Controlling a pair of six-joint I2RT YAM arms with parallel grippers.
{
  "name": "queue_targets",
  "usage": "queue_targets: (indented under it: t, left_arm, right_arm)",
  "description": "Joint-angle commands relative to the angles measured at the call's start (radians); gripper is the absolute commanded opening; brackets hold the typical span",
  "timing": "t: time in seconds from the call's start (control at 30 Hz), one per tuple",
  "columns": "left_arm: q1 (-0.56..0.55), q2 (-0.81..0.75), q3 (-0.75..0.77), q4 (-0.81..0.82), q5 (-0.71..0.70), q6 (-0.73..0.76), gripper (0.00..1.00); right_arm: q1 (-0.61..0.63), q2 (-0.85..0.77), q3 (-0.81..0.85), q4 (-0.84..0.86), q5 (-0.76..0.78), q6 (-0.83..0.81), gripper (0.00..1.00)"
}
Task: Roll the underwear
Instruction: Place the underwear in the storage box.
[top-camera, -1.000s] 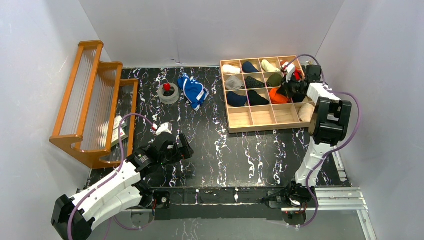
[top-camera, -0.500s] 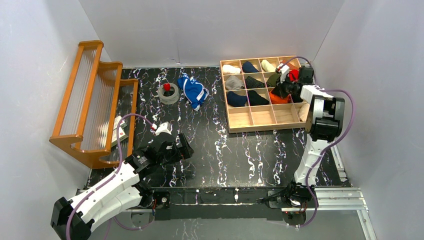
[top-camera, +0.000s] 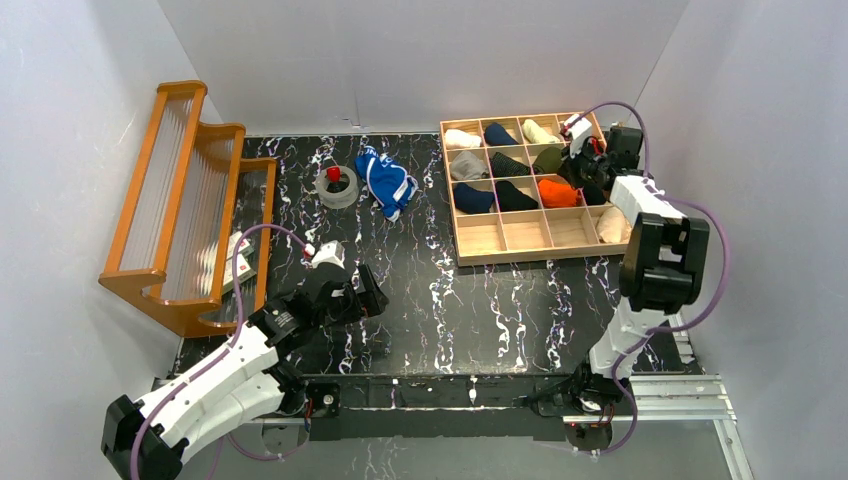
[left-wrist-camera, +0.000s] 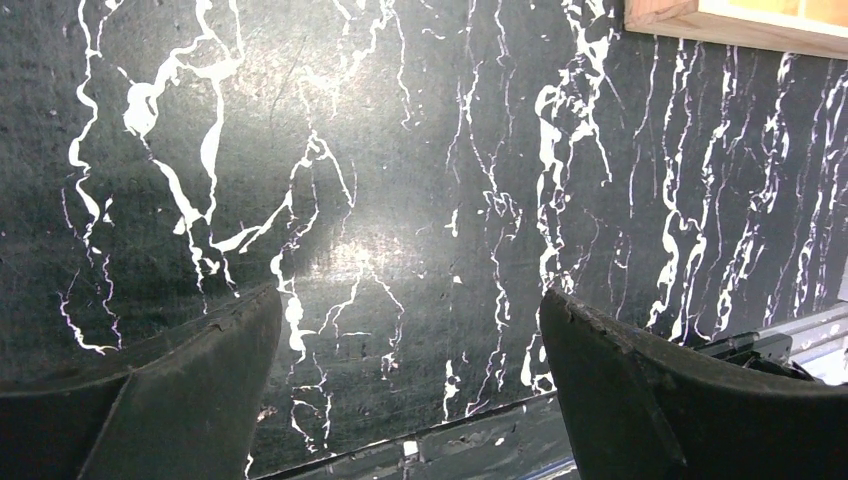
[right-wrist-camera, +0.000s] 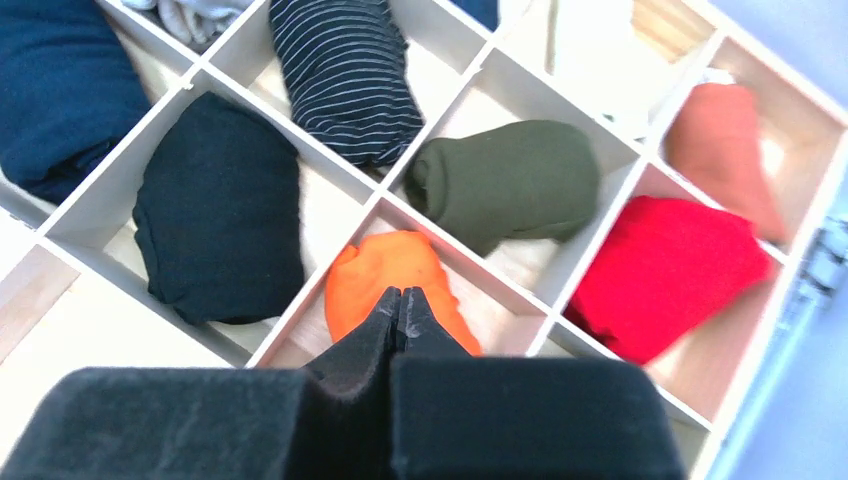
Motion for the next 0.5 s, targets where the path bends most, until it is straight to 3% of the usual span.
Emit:
queue_targets:
  t: [0.0, 0.33, 0.47]
  left_arm:
    - [0.000, -0.012, 0.050, 0.000, 0.017, 0.035, 0.98]
    - [-0.002, -0.031, 0.068, 0.005, 0.036, 0.073, 0.98]
    - [-0.002, -0.022, 0.073, 0.005, 0.034, 0.075, 0.98]
  right_arm:
    - [-0.003, -0.085, -0.102, 0.110, 0.126, 0.076, 0.03]
    - [-0.004, -0.047, -0.230, 0.149, 0.299, 0.131, 0.02]
    - [-0.005, -0.036, -0.197, 0.130, 0.247, 0.128, 0.02]
